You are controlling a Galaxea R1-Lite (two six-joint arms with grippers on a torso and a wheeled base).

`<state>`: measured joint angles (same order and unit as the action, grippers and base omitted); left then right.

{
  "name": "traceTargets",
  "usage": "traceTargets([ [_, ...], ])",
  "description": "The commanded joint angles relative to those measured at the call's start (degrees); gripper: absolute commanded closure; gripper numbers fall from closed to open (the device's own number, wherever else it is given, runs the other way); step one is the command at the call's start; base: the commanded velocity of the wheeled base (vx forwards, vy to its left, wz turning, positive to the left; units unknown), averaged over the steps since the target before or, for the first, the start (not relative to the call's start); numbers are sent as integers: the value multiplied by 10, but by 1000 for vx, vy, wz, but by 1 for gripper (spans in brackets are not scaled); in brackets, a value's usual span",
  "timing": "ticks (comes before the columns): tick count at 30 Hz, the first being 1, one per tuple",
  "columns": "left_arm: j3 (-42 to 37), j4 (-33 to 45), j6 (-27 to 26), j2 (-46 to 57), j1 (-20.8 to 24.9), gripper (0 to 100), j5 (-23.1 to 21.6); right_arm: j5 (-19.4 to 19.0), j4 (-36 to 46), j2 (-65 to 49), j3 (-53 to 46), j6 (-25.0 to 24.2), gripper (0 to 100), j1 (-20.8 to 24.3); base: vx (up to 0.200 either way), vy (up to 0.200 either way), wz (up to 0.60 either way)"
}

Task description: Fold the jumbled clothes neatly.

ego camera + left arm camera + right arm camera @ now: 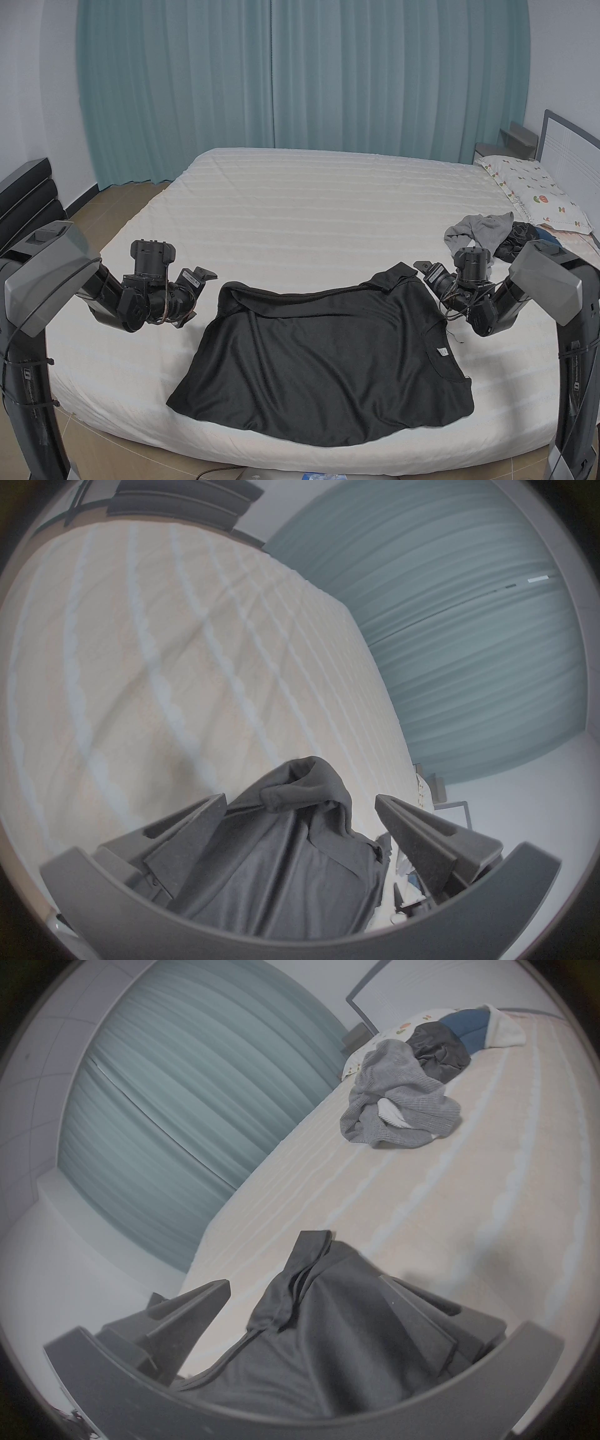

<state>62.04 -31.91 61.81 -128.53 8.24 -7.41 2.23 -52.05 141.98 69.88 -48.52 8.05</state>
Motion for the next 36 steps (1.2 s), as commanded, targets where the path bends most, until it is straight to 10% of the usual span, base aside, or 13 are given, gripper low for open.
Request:
traceTargets([
  [1, 66, -3, -45, -61, 21, 0, 56, -38, -89, -121, -153, -48, 0, -1, 0, 0, 0],
  [21, 124, -6, -179, -140, 49, 0, 56, -45, -228, -62, -220, -56, 0, 0, 0, 0, 0],
  [22, 138, -6, -188, -151, 46, 100, 61, -45, -228, -62, -221, -56, 0, 0, 0, 0, 0],
  [36, 287, -3, -206, -168, 20, 100, 95, -45, -228, -55, -212, -56, 0, -3, 0, 0, 0],
])
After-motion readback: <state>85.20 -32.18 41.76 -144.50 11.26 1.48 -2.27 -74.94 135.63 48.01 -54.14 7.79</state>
